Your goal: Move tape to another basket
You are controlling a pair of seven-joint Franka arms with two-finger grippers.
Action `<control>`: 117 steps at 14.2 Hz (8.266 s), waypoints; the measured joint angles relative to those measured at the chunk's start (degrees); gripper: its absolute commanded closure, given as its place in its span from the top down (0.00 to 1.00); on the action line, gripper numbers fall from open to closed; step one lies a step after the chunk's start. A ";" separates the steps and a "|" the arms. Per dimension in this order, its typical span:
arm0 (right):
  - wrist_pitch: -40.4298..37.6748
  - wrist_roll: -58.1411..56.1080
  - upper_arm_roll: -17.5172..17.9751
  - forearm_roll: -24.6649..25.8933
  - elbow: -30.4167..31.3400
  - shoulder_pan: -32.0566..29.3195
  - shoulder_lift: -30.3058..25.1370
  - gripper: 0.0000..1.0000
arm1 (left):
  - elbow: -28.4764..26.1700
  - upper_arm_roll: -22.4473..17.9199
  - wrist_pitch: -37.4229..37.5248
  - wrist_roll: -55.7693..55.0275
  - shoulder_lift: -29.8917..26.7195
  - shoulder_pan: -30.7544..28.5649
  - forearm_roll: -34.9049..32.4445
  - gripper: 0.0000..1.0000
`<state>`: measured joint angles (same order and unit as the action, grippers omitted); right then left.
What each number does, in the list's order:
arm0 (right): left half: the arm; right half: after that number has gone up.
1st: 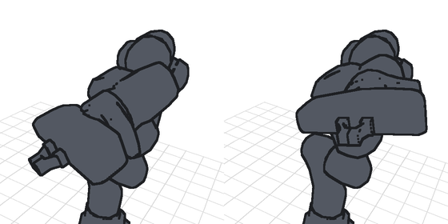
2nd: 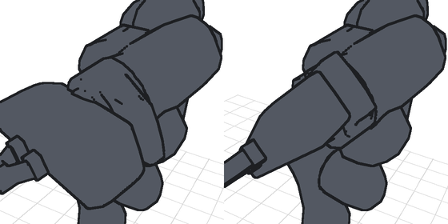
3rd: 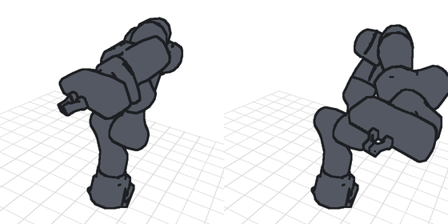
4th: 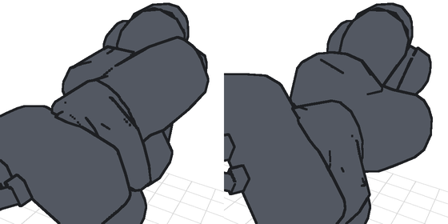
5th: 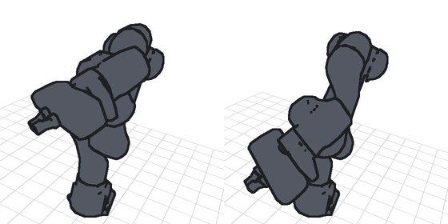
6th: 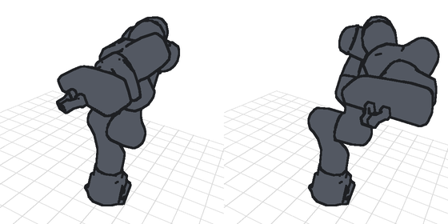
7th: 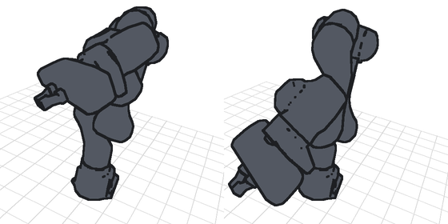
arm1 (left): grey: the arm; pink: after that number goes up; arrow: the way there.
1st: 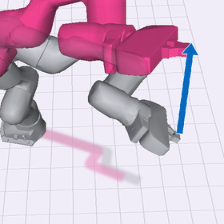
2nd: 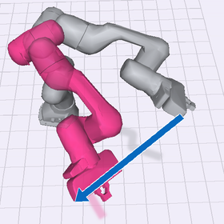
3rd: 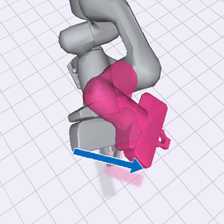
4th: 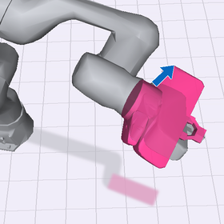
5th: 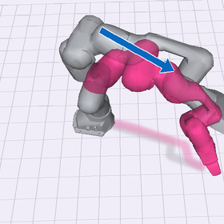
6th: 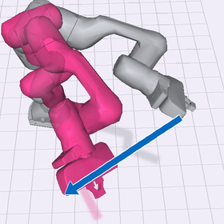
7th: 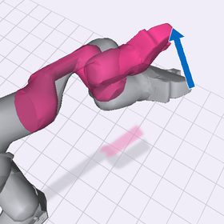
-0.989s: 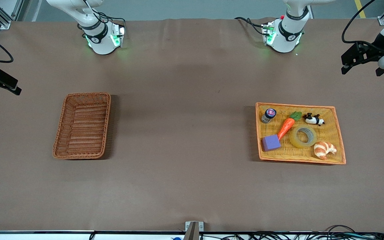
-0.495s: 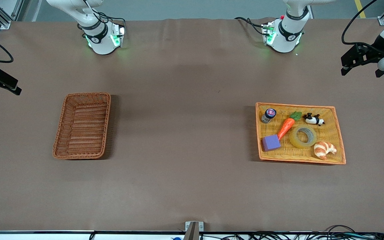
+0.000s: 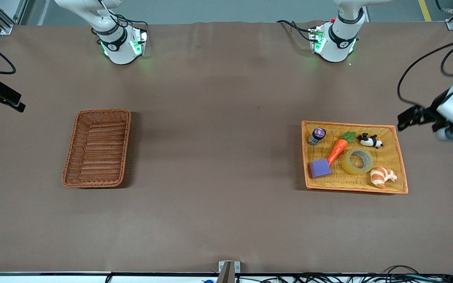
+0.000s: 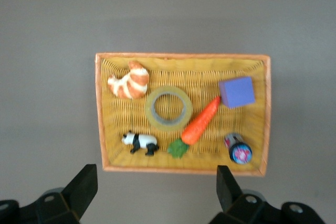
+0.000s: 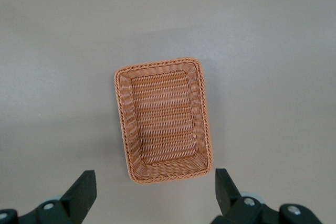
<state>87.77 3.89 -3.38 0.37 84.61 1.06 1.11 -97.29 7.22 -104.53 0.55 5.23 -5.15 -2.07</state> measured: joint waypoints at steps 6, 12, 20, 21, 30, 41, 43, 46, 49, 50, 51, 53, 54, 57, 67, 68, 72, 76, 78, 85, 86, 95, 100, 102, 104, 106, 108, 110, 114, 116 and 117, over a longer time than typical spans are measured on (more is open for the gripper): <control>-0.20 0.01 -0.04 0.00 0.05 -0.11 0.00 1.00 | -15.72 -0.05 -21.24 -0.22 5.71 -3.26 -0.03 0.90; -0.19 0.01 -0.05 0.00 0.05 -0.15 0.00 1.00 | -16.94 -0.05 -27.52 -0.08 15.29 -4.78 -4.03 0.81; -0.20 0.01 -0.05 0.00 0.06 -0.16 0.00 1.00 | -16.78 0.15 -29.03 0.01 20.99 -5.37 -4.30 0.38; -0.20 0.01 -0.05 0.00 0.06 -0.16 0.00 1.00 | -16.73 0.17 -29.03 0.01 21.19 -5.35 -4.30 0.30; -0.31 0.01 -0.03 0.00 0.07 -0.16 0.00 1.00 | -12.61 1.38 -27.86 -0.01 18.87 -4.42 -4.41 0.01; -0.22 -0.04 0.19 -2.50 0.79 -0.13 1.55 1.00 | 7.22 16.51 -7.63 -34.18 18.95 16.78 -4.44 0.01; 0.06 -0.04 0.27 -4.10 1.37 -0.11 2.30 1.00 | 12.22 16.36 -7.84 -42.18 24.57 23.67 -4.48 0.01; 1.92 -0.05 0.35 -4.56 3.55 -0.10 2.68 1.00 | 19.63 13.37 -9.01 -48.26 33.16 32.40 -4.61 0.01; 2.55 -0.07 0.40 -4.60 4.36 -0.07 2.70 1.00 | 21.96 9.77 -13.68 -50.87 38.61 38.28 -4.62 0.01; 3.20 -0.09 0.40 -4.60 4.59 -0.07 2.70 1.00 | 22.04 9.65 -15.49 -51.41 40.20 39.03 -4.62 0.04; 4.13 -0.14 0.41 -4.56 4.85 -0.07 2.70 1.00 | 22.10 9.56 -17.03 -51.49 41.77 39.66 -4.62 0.08; 5.63 -0.31 0.41 -3.41 5.12 -0.07 2.70 1.00 | 22.25 8.74 -18.82 -51.55 44.20 40.95 -4.62 0.17; 5.89 -0.35 0.41 -2.28 5.12 -0.07 2.68 1.00 | 22.29 8.44 -19.29 -51.55 44.98 41.28 -4.62 0.22; 5.83 -0.41 0.35 -0.99 5.11 -0.10 2.35 1.00 | 22.39 8.30 -20.01 -51.55 46.11 41.43 -4.62 0.74; 9.04 -0.43 8.28 -1.23 9.57 0.13 2.40 1.00 | 27.03 5.84 -10.49 -47.13 32.94 32.08 -7.89 1.00; 12.04 1.16 10.77 -1.25 11.86 0.18 2.58 1.00 | 27.06 5.84 -7.47 -44.26 29.34 28.98 -7.91 1.00; 22.03 13.00 21.99 -1.25 18.86 0.52 4.65 1.00 | 26.51 5.78 0.66 -28.95 19.10 18.49 -8.00 1.00; 32.00 26.74 31.47 2.29 20.54 2.45 13.07 1.00 | 26.23 5.83 4.99 -23.20 14.63 12.50 -8.00 1.00; 36.51 34.60 33.10 9.36 20.55 5.12 18.69 1.00 | 26.19 5.85 8.09 -21.29 12.68 10.75 -8.00 1.00; 41.76 48.75 34.68 23.54 16.74 8.72 34.17 1.00 | 24.12 5.77 15.29 -10.52 6.17 5.54 -7.05 1.00; 41.93 48.75 34.76 23.92 16.13 8.74 35.01 1.00 | 23.02 5.10 15.84 -9.17 4.74 5.49 -6.81 1.00; 44.93 48.77 35.08 30.27 15.64 9.43 40.37 1.00 | 7.55 -2.67 16.46 -2.37 -8.23 6.86 -0.91 1.00; 45.86 48.78 35.08 31.44 15.62 9.44 41.49 0.35 | 5.82 -2.97 16.02 -2.39 -9.57 7.13 -0.91 1.00; 45.89 48.78 35.08 31.50 15.62 9.44 41.49 0.11 | 5.47 -2.97 15.47 -2.39 -9.52 7.14 -0.91 1.00; 46.34 48.81 35.09 31.51 15.62 9.46 41.50 0.00 | 5.31 -2.97 15.27 -2.39 -9.47 7.26 -0.91 1.00; 46.61 49.19 35.16 31.52 15.61 9.48 41.52 0.00 | 5.27 -2.94 15.27 -2.39 -9.47 7.42 -0.91 1.00; 46.60 49.31 35.11 31.53 15.58 9.36 41.54 0.00 | 5.28 -2.87 15.27 -2.39 -9.47 7.47 -0.91 1.00; 46.26 49.28 35.03 31.60 15.29 8.88 41.48 0.00 | 5.28 -2.85 15.26 -2.39 -9.47 7.50 -0.91 1.00; 38.03 48.57 35.54 31.18 13.06 6.78 36.96 0.00 | 5.37 -2.57 15.20 -2.67 -9.57 7.66 -0.91 1.00; 34.55 44.34 35.58 28.13 13.01 4.40 32.23 0.00 | 5.39 -2.25 15.20 -2.70 -9.61 7.83 -0.91 1.00; 33.16 41.30 35.19 25.78 13.03 3.28 30.15 0.00 | 5.41 -1.98 15.19 -2.75 -9.62 7.92 -0.91 1.00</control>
<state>120.93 45.19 31.81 26.15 97.64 4.35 31.26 -91.88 5.24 -89.34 -2.19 -4.39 2.76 -2.98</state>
